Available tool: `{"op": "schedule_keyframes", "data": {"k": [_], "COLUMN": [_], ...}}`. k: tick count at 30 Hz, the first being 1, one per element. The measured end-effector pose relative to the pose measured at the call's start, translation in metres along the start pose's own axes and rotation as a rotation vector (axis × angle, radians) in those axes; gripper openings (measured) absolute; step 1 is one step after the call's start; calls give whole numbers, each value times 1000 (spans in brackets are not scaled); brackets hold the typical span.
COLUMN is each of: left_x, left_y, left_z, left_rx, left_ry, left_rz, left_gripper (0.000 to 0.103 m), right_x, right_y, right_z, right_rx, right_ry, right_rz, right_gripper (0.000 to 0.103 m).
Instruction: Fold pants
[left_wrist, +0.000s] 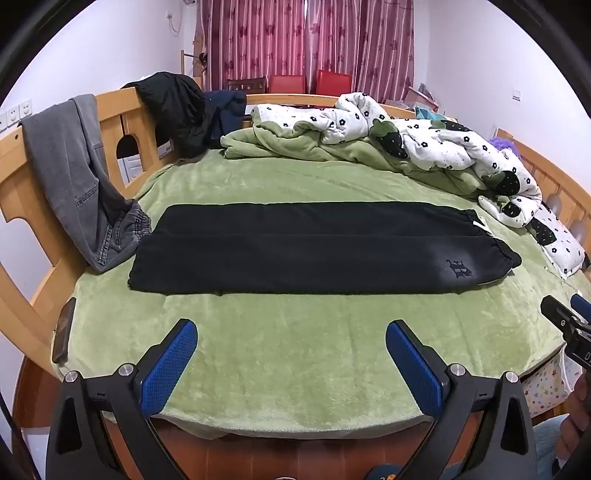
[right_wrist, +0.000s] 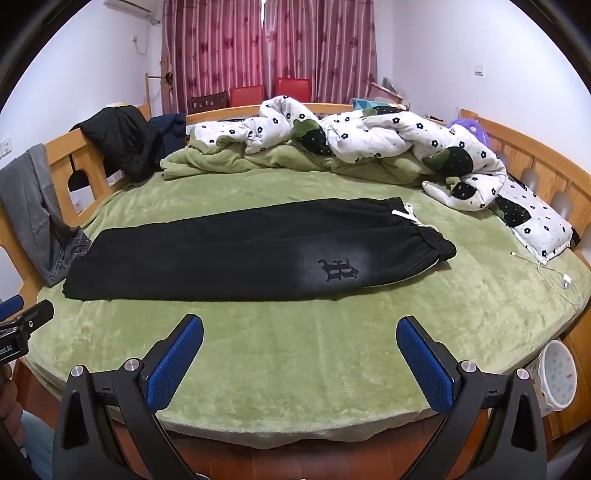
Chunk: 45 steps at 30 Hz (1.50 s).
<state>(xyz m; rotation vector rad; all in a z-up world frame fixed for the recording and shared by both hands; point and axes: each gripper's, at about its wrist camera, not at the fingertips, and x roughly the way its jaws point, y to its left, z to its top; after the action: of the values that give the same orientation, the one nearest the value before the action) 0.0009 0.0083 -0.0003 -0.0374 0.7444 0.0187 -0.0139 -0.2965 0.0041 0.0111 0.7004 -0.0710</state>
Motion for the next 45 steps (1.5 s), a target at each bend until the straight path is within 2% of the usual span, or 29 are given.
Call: {"op": "schedule_keyframes", "data": {"k": [45], "left_x": [2], "left_y": [-1], "left_z": [-4], "left_rx": [10], "left_ry": [10], "left_rz": [4], "left_gripper": [103], "right_x": [0], "right_y": [-3], "right_z": [2], "right_rx": [13], "right_ry": [5], "right_rz": [-8], "right_gripper": [103]}}
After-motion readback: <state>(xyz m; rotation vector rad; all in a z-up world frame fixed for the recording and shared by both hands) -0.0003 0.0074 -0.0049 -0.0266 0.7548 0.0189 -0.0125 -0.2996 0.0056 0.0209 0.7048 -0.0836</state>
